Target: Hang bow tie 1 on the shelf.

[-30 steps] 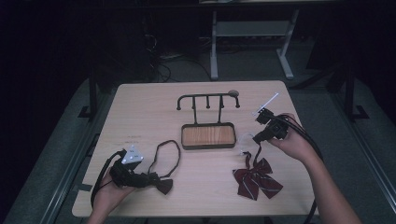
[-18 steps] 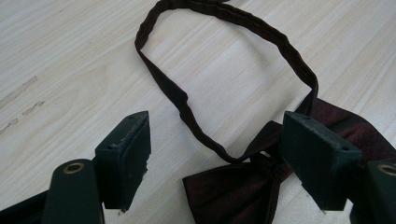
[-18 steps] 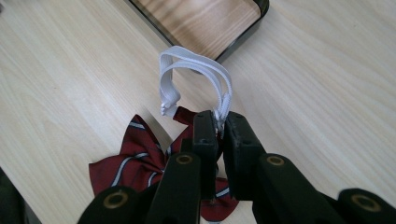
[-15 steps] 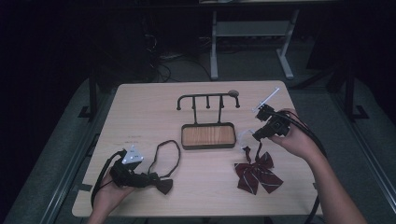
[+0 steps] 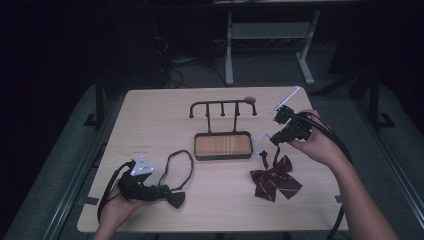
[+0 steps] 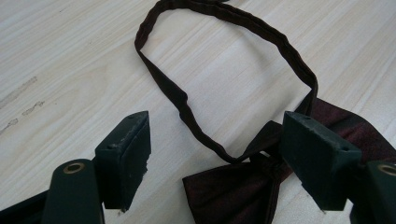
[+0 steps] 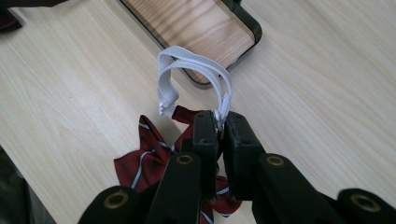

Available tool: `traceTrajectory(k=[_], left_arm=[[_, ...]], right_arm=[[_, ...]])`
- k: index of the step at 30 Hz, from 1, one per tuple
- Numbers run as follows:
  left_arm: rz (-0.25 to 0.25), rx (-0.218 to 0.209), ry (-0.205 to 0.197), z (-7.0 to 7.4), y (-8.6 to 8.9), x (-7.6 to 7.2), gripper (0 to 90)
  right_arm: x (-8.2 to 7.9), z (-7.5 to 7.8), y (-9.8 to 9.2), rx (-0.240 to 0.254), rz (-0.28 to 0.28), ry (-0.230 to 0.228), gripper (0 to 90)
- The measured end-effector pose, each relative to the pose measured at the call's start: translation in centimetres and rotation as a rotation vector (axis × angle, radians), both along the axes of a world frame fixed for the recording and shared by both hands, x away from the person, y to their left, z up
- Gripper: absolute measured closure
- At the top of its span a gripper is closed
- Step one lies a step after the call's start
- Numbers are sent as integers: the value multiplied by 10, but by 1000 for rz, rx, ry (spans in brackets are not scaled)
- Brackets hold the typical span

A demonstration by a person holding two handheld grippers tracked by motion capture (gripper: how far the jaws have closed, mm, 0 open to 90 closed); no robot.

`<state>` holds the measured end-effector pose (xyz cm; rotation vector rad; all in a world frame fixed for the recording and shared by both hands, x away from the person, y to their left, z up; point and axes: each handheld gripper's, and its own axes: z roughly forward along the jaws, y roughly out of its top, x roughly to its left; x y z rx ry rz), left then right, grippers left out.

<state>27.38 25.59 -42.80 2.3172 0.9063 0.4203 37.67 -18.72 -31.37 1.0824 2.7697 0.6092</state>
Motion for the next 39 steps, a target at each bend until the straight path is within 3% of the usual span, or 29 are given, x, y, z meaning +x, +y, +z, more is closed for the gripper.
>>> traceTrajectory(k=[13,25,39], left_arm=[[-1,-1,2,0,0,0,256],[-3,-1,3,0,0,0,256],[0,-5,7,0,0,0,256]], right_arm=[[0,21,7,-8,15,-31,838],[3,39,13,16,33,-45,838],[8,53,21,19,43,-63,838]])
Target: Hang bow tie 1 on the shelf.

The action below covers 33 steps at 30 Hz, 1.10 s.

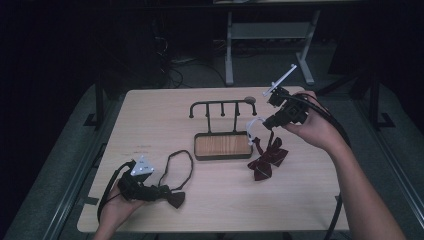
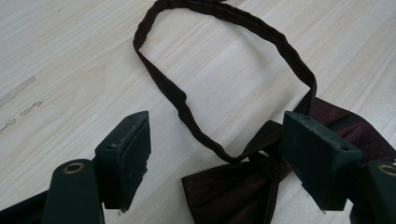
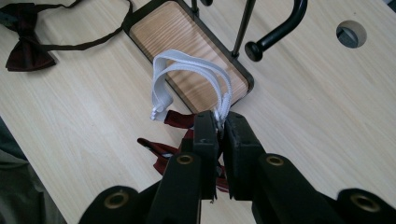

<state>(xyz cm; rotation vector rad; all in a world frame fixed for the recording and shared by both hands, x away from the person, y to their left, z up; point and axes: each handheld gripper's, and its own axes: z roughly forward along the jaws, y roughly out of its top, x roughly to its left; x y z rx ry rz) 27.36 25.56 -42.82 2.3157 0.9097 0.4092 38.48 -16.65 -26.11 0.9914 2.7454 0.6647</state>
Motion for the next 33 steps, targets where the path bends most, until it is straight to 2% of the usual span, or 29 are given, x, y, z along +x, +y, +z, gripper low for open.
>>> traceTrajectory(k=[8,17,33], left_arm=[[-2,0,1,0,0,0,256],[-13,14,0,0,0,1,256],[-12,7,5,0,0,0,256]], right_arm=[[7,5,6,-8,-7,-1,838],[23,8,3,-14,-41,8,839],[48,7,-4,-7,-98,27,838]])
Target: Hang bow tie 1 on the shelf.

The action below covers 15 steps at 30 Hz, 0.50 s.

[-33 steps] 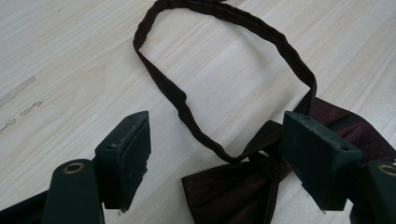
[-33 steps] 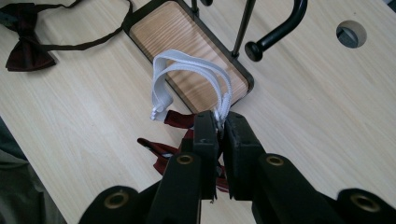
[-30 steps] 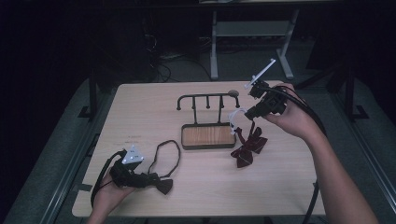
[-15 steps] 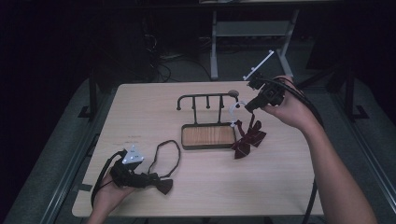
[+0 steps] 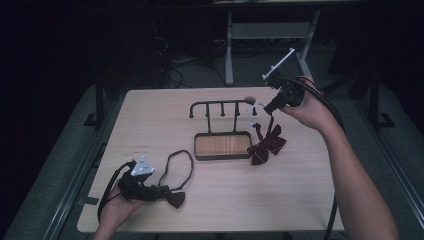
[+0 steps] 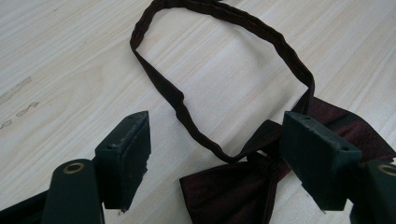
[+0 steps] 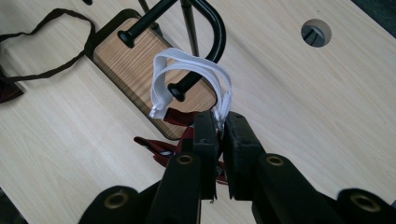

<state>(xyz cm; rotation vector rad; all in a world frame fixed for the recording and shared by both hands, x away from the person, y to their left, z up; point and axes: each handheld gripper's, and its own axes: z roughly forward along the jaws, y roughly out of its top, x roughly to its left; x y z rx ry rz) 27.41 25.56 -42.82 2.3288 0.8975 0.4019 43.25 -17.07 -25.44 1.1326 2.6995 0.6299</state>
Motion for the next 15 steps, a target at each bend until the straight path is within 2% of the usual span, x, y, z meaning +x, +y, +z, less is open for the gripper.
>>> traceTrajectory(k=[15], left_arm=[[-1,0,1,0,0,0,256]], right_arm=[[11,-7,-5,7,-33,12,837]])
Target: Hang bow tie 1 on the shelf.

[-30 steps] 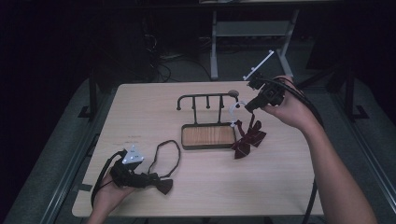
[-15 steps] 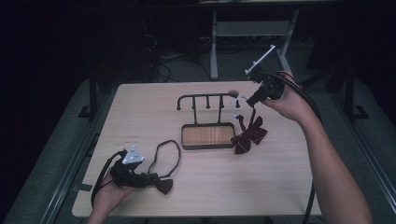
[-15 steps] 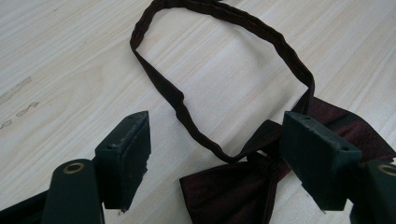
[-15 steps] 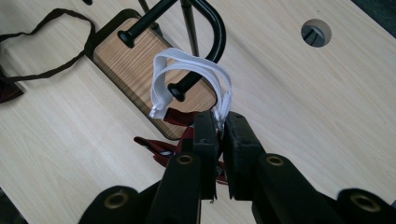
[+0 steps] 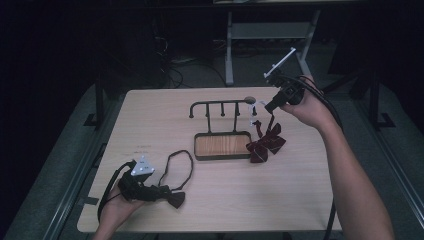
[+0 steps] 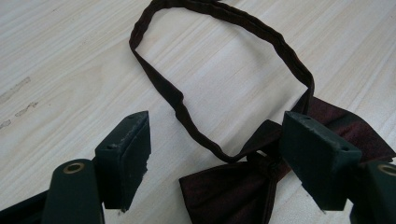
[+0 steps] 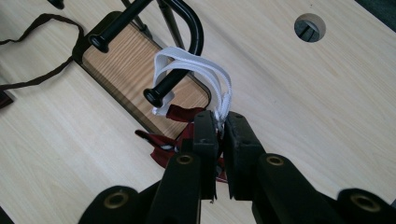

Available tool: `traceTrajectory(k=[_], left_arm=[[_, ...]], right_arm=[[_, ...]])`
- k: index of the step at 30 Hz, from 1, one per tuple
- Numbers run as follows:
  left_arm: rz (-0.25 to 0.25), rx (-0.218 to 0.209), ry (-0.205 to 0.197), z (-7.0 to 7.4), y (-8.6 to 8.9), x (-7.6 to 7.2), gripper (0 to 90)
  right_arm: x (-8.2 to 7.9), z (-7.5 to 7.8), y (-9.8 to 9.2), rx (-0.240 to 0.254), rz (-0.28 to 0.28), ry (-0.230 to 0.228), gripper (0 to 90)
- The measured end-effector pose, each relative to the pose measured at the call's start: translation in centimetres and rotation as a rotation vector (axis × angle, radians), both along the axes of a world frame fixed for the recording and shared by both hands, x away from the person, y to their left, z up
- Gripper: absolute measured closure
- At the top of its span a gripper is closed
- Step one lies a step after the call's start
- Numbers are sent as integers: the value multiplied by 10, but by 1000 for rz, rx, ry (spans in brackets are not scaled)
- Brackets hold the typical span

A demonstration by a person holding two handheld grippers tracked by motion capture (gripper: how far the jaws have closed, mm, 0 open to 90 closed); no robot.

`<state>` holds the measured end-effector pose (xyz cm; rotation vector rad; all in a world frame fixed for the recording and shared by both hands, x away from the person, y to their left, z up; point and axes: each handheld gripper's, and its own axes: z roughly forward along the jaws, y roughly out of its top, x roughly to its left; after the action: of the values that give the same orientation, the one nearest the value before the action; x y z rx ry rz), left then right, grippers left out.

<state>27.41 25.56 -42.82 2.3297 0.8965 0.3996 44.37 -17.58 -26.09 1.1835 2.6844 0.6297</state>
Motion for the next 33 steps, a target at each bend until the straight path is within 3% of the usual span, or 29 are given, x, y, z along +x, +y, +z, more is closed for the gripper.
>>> traceTrajectory(k=[33], left_arm=[[6,-8,1,-1,-1,0,256]], right_arm=[[1,-22,-10,44,-7,40,782]])
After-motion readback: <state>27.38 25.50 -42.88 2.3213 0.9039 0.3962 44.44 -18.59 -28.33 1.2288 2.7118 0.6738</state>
